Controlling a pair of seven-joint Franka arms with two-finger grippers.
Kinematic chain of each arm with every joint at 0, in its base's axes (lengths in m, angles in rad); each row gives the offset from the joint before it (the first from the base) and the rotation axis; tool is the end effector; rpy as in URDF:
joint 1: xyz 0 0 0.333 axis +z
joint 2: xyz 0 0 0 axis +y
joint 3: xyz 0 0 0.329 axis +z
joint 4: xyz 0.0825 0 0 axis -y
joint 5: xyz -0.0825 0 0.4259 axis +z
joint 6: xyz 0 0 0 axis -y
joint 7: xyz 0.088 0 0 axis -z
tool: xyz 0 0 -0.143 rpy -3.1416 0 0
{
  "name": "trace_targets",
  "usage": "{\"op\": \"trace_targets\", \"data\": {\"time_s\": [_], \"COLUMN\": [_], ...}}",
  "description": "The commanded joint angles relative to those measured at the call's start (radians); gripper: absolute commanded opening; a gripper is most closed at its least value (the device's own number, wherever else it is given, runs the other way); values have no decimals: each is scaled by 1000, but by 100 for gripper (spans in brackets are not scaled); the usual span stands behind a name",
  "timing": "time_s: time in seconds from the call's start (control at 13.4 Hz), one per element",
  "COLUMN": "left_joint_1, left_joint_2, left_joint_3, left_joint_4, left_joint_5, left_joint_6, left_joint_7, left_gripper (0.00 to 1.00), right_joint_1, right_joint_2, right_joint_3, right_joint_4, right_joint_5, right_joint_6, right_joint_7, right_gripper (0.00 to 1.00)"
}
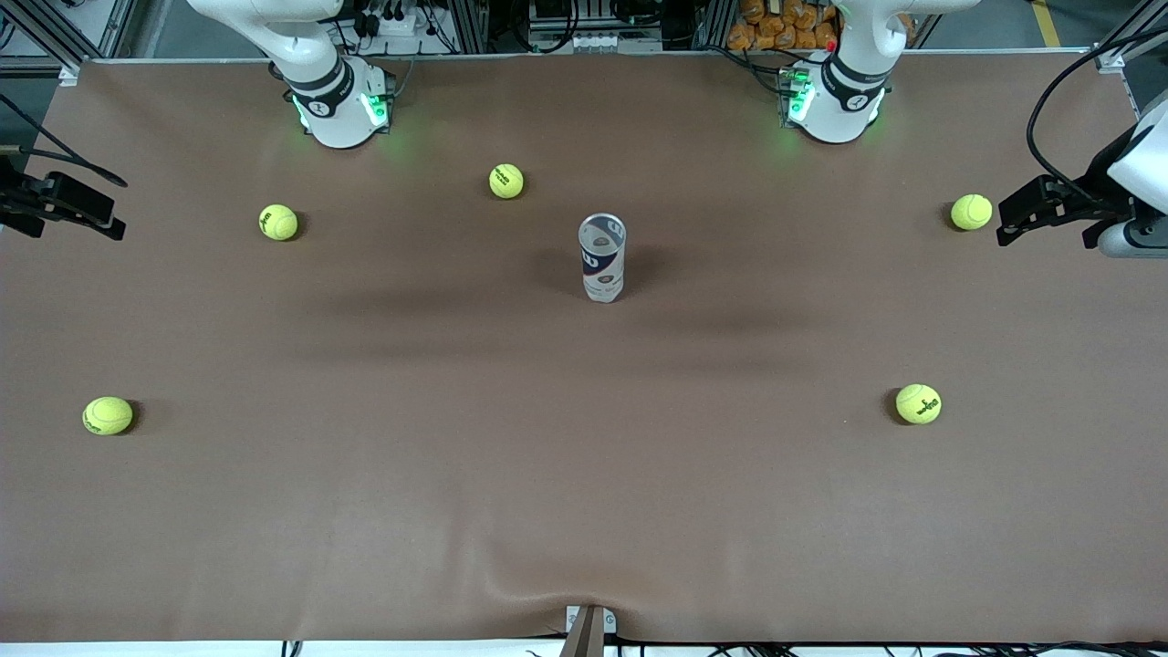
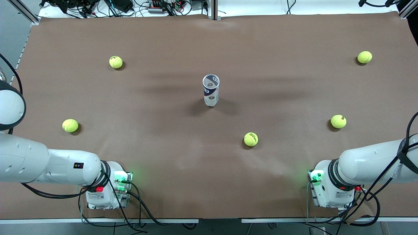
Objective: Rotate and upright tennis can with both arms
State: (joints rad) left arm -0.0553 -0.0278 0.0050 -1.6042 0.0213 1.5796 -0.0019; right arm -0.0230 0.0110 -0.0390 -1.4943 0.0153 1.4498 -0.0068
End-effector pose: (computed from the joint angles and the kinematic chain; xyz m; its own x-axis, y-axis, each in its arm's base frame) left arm 0.5875 -0.0265 0.6016 0.9988 -0.0486 0.0032 -0.0485 -0.9986 -0.0211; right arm 0.5847 -0.0338 0.6236 0.9970 -0.0533 -0.0553 -0.0542 -0.9984 -0.0152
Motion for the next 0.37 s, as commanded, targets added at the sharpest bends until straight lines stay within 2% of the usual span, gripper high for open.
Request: {"op": "trace_targets", "data": {"time_s": [0.0, 0.3], "left_joint_1": [-5, -6], "left_joint_2": [5, 5], "left_joint_3": [7, 9], "left_joint_4": [13, 10], "left_joint_5": [9, 8], "left_joint_6": [-7, -10], "left_joint_7": [-15, -16], "left_gripper": [100, 100], "right_joint_1": [-6, -6], "right_joint_2": [12, 15], "right_joint_3": [5, 5], "right_joint_4": [23, 23], "right_joint_5": [-12, -9], "right_joint_6": [-8, -8], "right_joint_7": [14, 14], "right_gripper": [100, 100]}}
